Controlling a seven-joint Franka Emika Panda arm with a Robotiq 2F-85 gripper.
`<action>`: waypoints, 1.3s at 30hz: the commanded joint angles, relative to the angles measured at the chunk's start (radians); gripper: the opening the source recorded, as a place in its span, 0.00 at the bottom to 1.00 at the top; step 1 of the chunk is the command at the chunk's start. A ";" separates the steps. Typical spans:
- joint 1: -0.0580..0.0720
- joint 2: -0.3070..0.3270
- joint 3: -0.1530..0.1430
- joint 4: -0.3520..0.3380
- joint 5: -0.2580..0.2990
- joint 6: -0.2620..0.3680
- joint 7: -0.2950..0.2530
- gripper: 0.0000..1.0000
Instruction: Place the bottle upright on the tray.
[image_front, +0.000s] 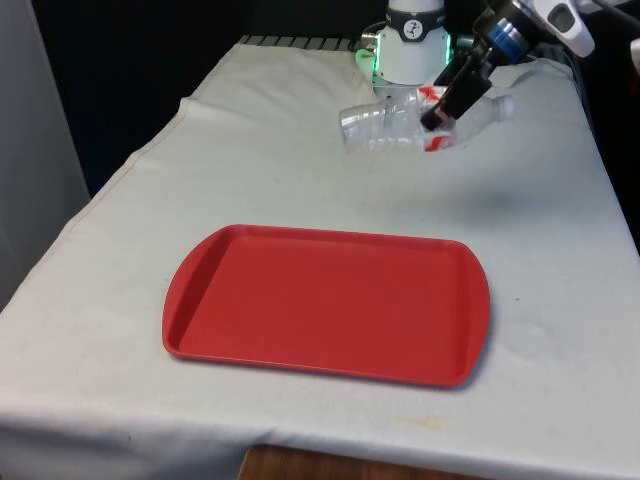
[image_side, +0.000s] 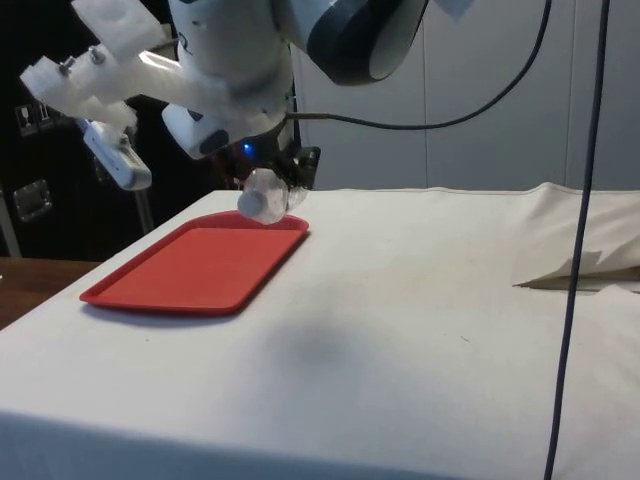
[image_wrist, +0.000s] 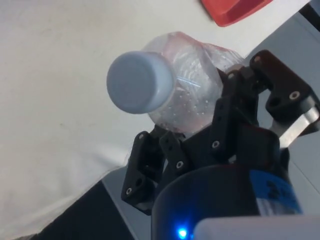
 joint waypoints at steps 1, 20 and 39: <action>-0.006 -0.001 0.001 0.002 0.014 0.016 -0.012 0.00; -0.009 0.000 -0.043 0.034 0.112 0.092 -0.064 0.00; -0.010 0.012 -0.087 0.073 0.238 0.169 -0.134 0.00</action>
